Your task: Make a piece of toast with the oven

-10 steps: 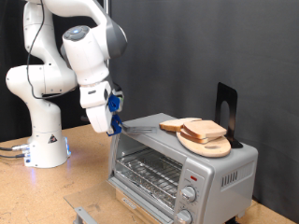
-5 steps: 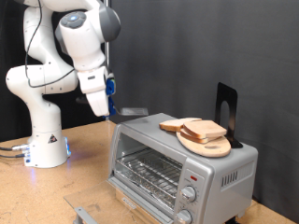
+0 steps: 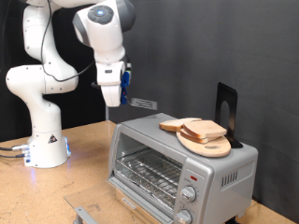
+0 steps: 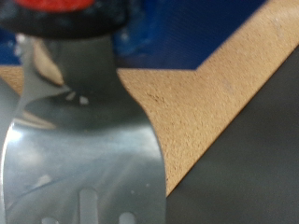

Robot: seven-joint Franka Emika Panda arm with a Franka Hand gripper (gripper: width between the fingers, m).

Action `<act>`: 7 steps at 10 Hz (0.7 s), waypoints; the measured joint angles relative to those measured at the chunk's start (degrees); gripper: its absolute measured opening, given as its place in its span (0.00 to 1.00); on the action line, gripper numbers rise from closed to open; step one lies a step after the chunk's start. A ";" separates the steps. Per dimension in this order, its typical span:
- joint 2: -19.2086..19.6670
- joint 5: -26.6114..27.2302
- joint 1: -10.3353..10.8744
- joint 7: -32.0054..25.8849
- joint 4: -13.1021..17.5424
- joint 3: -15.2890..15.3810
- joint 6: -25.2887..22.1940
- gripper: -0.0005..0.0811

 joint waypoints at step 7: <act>5.33 1.68 -0.42 13.85 1.32 4.46 9.35 0.61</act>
